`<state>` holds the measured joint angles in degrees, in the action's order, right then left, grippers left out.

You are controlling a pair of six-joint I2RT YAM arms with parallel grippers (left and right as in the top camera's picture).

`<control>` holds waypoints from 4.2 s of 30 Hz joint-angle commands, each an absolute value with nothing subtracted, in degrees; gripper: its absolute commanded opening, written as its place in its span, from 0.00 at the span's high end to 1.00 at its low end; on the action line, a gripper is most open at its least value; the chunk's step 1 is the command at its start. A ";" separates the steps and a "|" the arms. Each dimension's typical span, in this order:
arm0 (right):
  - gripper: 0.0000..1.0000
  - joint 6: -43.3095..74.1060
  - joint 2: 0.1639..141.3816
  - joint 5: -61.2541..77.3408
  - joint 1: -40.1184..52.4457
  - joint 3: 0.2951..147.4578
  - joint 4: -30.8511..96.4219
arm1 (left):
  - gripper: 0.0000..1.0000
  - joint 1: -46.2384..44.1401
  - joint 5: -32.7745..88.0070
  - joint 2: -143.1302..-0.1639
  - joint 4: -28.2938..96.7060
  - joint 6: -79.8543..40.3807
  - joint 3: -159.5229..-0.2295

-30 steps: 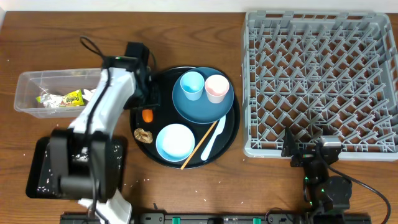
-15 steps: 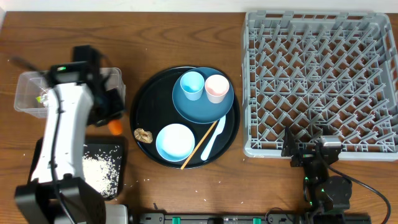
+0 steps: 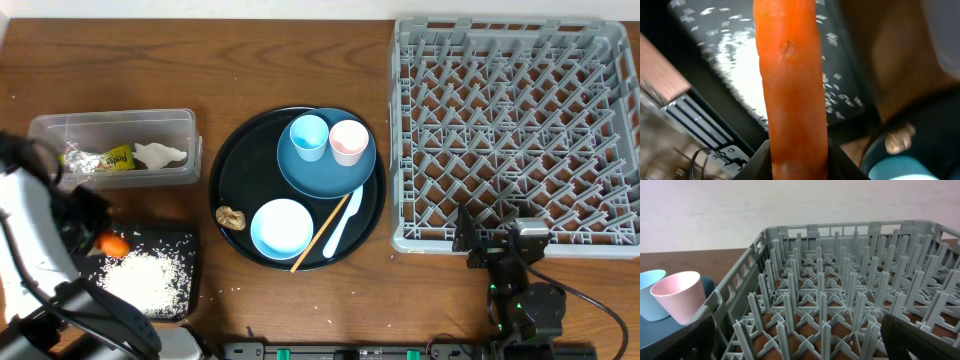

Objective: Sort waste into correct bins and load items into the dishwasher rack
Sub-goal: 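Carry the carrot with the left gripper and lay it on the rice tray, then reach the left gripper to the brown mushroom on the round tray and grasp it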

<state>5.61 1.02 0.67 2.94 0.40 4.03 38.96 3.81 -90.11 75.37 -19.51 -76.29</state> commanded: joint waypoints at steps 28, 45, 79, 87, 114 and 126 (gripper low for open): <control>0.01 5.08 1.02 0.89 3.68 0.32 4.25 | 0.87 46.78 9.63 -89.10 41.54 -26.30 -47.22; 0.01 5.08 1.02 0.89 3.68 0.32 4.25 | 0.87 46.78 17.63 -89.86 24.84 -33.12 -42.87; 0.01 5.08 1.02 0.89 3.68 0.32 4.23 | 0.54 41.23 17.41 -89.65 13.54 -42.26 -42.89; 0.01 5.08 1.02 0.89 3.68 0.32 4.23 | 0.39 41.32 17.37 -85.25 19.88 -40.64 -45.60; 0.01 5.08 1.02 0.89 3.68 0.32 4.25 | 0.45 -3.31 -0.25 -65.93 48.12 -29.41 -52.34; 0.01 5.08 1.02 0.89 3.68 0.32 4.23 | 0.45 -10.07 -5.41 -82.24 47.68 -29.69 -52.21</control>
<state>5.61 1.02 0.67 2.92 0.40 4.03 -10.63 -3.07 -79.59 48.23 -29.95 -51.64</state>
